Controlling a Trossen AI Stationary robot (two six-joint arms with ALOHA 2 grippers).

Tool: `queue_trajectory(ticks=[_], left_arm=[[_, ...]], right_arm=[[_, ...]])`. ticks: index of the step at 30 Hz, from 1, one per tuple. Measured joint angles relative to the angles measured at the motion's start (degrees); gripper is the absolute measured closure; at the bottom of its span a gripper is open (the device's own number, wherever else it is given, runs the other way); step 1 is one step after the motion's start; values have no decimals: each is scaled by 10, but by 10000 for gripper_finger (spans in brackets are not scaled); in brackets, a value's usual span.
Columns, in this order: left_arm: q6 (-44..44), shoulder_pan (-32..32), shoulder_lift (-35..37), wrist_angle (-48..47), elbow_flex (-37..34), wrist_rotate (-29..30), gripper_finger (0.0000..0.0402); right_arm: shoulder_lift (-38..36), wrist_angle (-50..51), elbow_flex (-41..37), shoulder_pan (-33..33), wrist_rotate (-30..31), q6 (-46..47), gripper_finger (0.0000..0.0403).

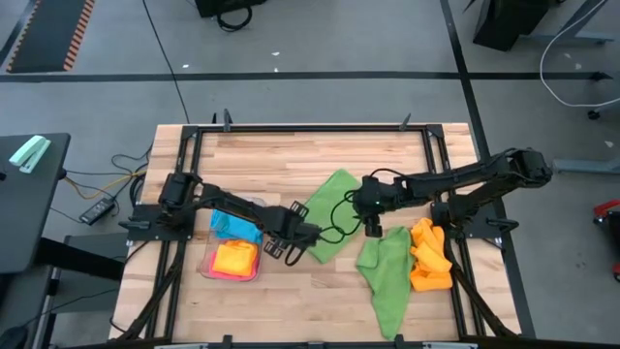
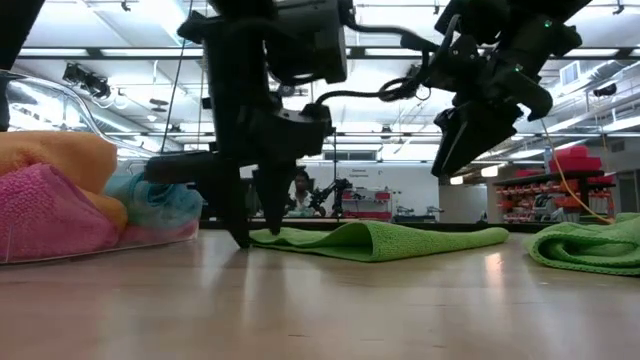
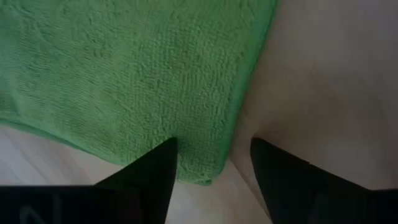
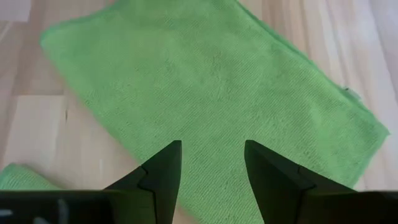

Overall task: Fold microfiber towels
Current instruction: Fold the left green microfiber cloth

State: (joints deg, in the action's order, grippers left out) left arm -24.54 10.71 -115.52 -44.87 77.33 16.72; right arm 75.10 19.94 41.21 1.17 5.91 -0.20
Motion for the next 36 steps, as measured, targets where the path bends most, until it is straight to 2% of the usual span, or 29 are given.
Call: queue_trajectory(ticks=[6,18,22,31,36], left_arm=[[-1,8,5,46,-37,57,183],[-80,5,3,69,-54,67,264],[-88,4,1,60,-45,68,278],[-91,-5,32,26,-20,57,260],[-89,-13,40,15,-20,8,245]], right_arm=[[0,-21,0,0,1,0,219],[0,-26,0,0,1,0,219],[-1,-25,0,0,1,-1,219],[-24,-18,0,0,1,-12,219],[-26,-15,0,0,1,-11,219]])
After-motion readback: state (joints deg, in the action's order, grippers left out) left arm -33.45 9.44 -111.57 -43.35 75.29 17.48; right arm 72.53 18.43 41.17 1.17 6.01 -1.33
